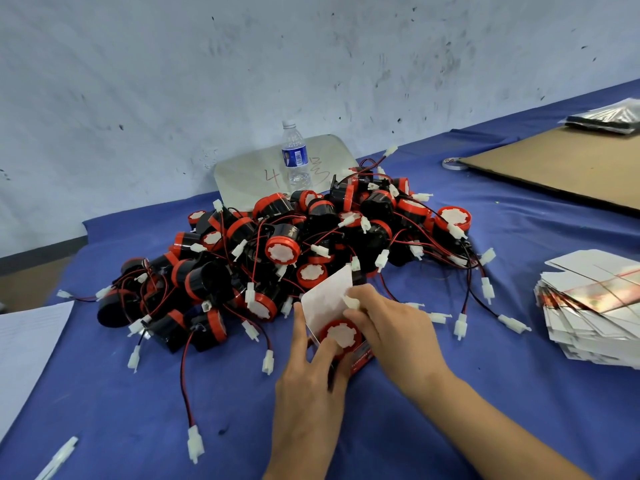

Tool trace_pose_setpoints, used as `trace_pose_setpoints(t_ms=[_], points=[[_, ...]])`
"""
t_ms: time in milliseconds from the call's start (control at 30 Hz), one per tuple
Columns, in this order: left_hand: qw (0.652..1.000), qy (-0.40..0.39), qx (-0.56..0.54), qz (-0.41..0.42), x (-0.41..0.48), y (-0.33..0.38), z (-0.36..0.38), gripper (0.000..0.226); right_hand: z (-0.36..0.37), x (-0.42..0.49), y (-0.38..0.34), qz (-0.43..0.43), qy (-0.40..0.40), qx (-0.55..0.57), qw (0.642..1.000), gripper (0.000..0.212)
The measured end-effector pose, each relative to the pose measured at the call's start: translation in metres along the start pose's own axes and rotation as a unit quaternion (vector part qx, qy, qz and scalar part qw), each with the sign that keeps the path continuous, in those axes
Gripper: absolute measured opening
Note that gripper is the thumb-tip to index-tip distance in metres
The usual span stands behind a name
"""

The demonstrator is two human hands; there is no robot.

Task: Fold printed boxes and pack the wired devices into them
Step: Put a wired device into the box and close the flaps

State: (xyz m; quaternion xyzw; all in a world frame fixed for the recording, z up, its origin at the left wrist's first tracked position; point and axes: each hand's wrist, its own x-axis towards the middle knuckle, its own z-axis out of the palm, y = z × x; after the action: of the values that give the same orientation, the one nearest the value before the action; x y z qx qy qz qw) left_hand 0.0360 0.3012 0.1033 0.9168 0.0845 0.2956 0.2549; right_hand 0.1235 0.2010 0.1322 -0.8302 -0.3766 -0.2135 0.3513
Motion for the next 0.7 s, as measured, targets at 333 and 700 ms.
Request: trace_pose_setpoints(t_ms=[333, 700], points=[[0.999, 0.022, -0.044, 0.011, -0.009, -0.002, 0.002, 0.075, 0.011, -0.002, 0.02, 0.006, 0.095, -0.002, 0.995, 0.006], [0.999, 0.024, -0.041, -0.026, -0.011, -0.006, 0.006, 0.071, 0.011, 0.0, 0.022, 0.031, 0.092, -0.071, 0.993, 0.01]])
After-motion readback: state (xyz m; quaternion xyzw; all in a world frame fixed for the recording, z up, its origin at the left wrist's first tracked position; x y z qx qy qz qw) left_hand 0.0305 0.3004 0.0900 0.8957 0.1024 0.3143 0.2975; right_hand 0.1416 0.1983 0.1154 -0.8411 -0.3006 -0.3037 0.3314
